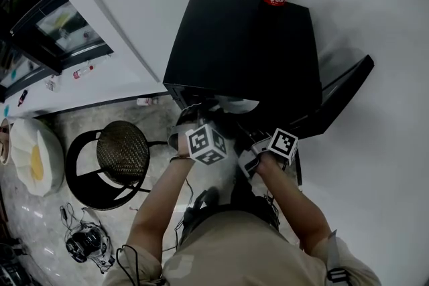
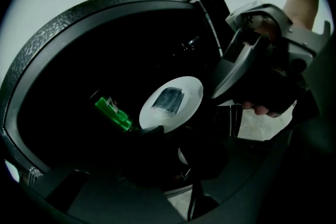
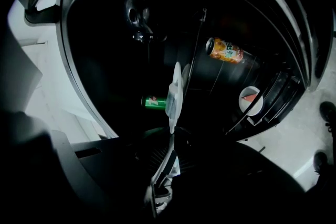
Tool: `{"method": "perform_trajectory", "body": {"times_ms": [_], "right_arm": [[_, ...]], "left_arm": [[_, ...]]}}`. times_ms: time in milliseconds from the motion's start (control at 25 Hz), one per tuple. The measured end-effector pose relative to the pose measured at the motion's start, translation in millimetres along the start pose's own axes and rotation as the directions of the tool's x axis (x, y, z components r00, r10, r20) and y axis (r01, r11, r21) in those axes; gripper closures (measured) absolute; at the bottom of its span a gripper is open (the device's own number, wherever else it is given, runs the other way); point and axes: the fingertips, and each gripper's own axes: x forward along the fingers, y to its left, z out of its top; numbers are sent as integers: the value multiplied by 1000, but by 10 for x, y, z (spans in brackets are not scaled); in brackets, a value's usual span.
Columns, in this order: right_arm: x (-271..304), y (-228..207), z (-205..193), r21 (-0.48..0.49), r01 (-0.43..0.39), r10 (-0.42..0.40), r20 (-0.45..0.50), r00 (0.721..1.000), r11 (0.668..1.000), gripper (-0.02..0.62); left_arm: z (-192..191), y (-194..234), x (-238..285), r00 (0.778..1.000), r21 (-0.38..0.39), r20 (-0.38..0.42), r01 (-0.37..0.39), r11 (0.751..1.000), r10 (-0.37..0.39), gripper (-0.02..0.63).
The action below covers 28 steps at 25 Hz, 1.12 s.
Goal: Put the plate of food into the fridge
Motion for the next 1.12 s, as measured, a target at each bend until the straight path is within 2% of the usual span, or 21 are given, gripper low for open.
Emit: {"method": "perform_trajectory", "body": {"times_ms": [200, 1120], "right_arm": [[83, -27, 15, -39, 11, -12, -8, 1000, 999, 561], [148, -27, 225, -91, 29, -26, 34, 999, 995, 565]], "left_arm": [[27, 8, 38, 1000, -9, -2, -9, 1000, 9, 511], [115, 60, 134, 1000, -36, -15, -26, 999, 26, 511]]}}
